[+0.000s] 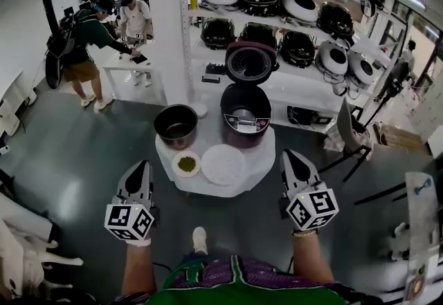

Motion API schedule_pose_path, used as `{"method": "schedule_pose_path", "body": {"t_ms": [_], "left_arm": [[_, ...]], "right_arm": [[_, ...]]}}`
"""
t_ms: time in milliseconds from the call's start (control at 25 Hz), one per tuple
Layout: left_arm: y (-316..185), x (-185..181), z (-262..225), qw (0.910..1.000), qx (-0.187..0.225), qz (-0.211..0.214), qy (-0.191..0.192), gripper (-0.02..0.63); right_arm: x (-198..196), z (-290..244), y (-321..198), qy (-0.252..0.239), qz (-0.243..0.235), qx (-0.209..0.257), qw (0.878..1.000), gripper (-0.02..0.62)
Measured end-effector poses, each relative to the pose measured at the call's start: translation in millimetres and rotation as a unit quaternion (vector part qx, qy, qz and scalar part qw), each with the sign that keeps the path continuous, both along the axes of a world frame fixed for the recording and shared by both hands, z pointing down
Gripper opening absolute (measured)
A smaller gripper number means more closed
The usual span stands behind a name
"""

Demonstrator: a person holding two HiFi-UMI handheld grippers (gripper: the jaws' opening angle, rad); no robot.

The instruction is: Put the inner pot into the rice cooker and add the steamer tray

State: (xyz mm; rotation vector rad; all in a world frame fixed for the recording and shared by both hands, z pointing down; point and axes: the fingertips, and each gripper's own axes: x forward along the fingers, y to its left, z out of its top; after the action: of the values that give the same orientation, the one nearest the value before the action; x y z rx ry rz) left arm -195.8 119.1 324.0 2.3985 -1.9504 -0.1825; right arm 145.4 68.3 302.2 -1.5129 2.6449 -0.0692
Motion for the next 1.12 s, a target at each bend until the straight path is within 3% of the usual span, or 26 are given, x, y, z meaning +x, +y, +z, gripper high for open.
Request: {"method": "schedule_pose_path", "body": {"t_ms": [200, 560, 960, 1040, 1120], "left_arm": [[-71, -49, -20, 0.9999, 0.009, 0.009, 0.006, 0.021], [-169, -123, -24, 0.9991, 0.019, 0.036, 0.008, 0.021], [-218, -139, -24, 0.9976, 0.031, 0.062, 0.004, 0.023], [-223, -135, -22, 0.9967, 0.026, 0.077, -0.002, 0.068], [-228, -132, -20, 0.9957, 0.020, 0.091, -0.004, 0.219]], "right_arm": [[-46, -24, -68, -0.045, 0.003, -0.002, 0.999, 0.006], [-120, -25, -153, -0.038, 0.038, 0.006, 0.999, 0.006], [-153, -15, -185, -0.025, 0.044, -0.005, 0.999, 0.006], [-158, -14, -187, -0.023, 0.040, -0.006, 0.999, 0.006], [-162, -12, -190, -0.019, 0.035, -0.009, 0.999, 0.006]]}}
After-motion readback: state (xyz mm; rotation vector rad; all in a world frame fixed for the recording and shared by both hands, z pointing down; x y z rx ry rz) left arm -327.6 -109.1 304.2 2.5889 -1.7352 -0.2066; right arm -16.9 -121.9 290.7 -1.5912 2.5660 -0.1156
